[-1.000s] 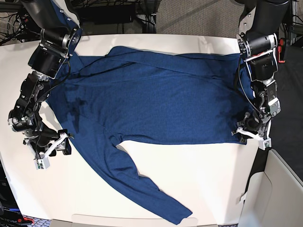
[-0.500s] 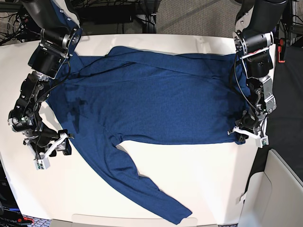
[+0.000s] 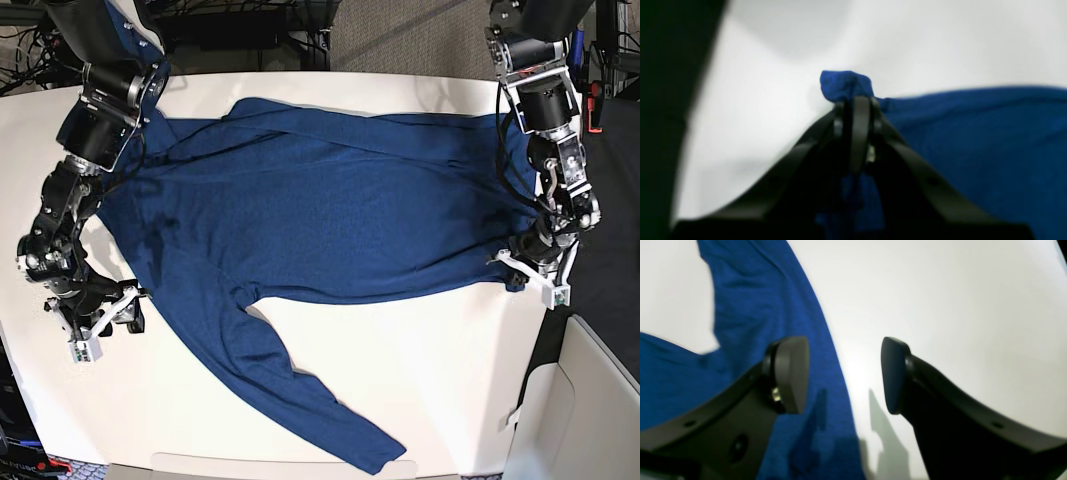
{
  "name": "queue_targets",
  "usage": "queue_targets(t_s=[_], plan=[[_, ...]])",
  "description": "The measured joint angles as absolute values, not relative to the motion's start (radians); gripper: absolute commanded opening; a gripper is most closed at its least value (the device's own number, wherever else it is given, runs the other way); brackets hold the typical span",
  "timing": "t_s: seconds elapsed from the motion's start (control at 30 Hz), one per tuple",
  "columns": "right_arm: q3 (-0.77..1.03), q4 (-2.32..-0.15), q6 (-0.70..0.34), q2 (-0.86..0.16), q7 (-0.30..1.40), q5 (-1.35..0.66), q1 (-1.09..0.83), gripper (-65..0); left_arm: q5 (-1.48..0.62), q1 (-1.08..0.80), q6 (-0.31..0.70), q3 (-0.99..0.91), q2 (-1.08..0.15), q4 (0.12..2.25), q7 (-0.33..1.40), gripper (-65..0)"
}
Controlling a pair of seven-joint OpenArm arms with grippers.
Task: Fold the T-shirt properly
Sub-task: 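Move both grippers along the shirt's sides toward the hem, then grasp the shirt sides and fold them toward the shoulders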
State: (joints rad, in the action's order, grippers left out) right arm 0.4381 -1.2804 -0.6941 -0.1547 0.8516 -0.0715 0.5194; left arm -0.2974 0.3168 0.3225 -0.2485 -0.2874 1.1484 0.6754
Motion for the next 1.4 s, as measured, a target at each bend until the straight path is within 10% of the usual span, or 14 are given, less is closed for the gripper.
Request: queue_targets(t_s=[0.93,1.2,1.4], plan=[[0.437,-0.802,-0.693,-0.147,0.547,0.254,0.611,-31.2,-0.297,0.236,0.324,-0.249,-0.269,1.295,0.707,-64.8],[0.437,-0.817,-0.683,-0.128,0.605,0.237,0.61,-65.0,-0.298,0.236,0.325,-0.249,-0.269,1.295,0.707,-64.8],[0.434,-0.927,-0.697,-0.092,0.701,0.231,0.574,-64.8,-0.297,0.235,0.325,-0.249,-0.269,1.295,0.707,-64.8]])
